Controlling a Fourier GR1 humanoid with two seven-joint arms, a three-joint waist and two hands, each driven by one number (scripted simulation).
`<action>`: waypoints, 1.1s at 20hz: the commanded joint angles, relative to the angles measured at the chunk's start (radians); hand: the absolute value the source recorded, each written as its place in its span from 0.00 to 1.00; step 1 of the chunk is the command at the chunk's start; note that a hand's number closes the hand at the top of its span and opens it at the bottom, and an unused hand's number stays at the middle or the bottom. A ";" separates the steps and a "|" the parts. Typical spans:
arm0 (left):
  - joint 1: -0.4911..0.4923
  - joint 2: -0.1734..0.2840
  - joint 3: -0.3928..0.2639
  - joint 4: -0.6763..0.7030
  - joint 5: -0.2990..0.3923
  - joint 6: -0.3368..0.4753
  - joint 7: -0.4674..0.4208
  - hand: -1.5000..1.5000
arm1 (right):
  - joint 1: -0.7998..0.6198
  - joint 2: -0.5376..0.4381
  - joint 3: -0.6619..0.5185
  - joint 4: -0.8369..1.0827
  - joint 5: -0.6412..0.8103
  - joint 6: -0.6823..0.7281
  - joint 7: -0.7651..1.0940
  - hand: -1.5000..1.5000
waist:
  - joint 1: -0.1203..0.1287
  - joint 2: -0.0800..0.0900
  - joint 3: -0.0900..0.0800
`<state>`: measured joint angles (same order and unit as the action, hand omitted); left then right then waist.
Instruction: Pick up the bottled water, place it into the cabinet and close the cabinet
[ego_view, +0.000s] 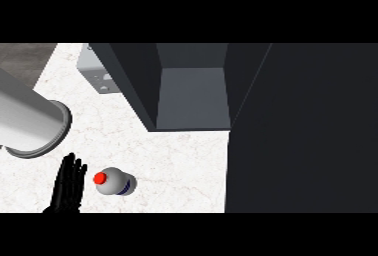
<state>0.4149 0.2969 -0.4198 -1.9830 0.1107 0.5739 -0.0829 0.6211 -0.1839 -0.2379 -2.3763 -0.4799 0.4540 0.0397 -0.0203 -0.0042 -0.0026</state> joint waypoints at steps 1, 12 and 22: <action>-0.069 -0.035 0.066 0.153 0.050 -0.034 -0.057 0.00 | 0.073 -0.005 -0.024 -0.182 -0.199 -0.010 0.065 0.00 | -0.006 0.002 0.000; -0.198 -0.109 0.173 0.520 0.158 -0.164 -0.195 0.00 | 0.141 0.019 0.007 -0.178 -0.173 0.026 0.006 0.00 | -0.007 0.003 0.000; -0.241 -0.194 0.257 0.769 0.231 -0.278 -0.425 0.00 | 0.219 -0.046 -0.051 -0.223 -0.263 0.030 -0.014 0.00 | -0.005 0.003 -0.001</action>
<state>0.1987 0.1445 -0.1928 -1.3062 0.3049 0.3385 -0.4382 0.7585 -0.2290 -0.2704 -2.3705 -0.5673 0.5241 -0.0544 -0.0229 -0.0017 -0.0030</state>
